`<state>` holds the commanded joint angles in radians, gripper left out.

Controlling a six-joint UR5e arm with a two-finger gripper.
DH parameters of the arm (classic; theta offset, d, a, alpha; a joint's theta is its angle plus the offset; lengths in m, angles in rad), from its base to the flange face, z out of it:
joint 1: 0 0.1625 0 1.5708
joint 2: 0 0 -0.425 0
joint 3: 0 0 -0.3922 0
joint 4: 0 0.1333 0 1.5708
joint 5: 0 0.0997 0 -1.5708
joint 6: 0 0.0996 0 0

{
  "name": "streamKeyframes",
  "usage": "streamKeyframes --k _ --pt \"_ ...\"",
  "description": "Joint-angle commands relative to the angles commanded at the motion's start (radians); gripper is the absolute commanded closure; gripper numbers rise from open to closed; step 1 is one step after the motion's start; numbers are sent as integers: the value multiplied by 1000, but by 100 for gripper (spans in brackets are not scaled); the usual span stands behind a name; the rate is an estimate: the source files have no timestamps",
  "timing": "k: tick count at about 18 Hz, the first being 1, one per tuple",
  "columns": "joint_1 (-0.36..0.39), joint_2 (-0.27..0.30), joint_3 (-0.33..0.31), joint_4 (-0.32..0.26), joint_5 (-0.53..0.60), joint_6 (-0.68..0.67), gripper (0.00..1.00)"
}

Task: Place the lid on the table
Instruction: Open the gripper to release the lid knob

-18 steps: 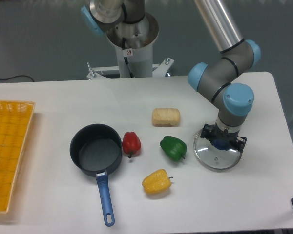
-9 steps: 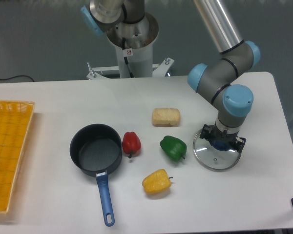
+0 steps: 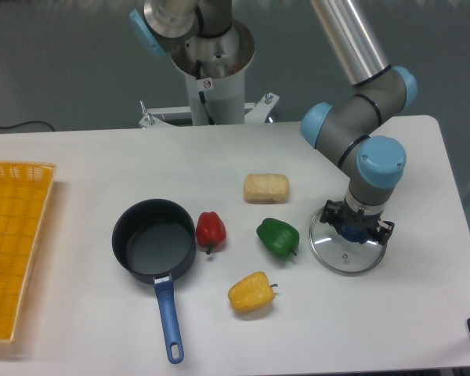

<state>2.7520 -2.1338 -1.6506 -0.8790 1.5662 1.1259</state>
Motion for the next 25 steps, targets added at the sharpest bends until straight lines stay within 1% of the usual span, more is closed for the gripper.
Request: streamKeyframes --k 4,10,14,15,20,25 --pt "0 0 0 2 0 2 32" --pt "-2 0 0 2 0 2 31" --pt "0 2 0 2 0 2 28" --pt "-2 2 0 2 0 2 25" --pt "0 6 0 2 0 2 24" --pt "0 12 3 0 2 3 18"
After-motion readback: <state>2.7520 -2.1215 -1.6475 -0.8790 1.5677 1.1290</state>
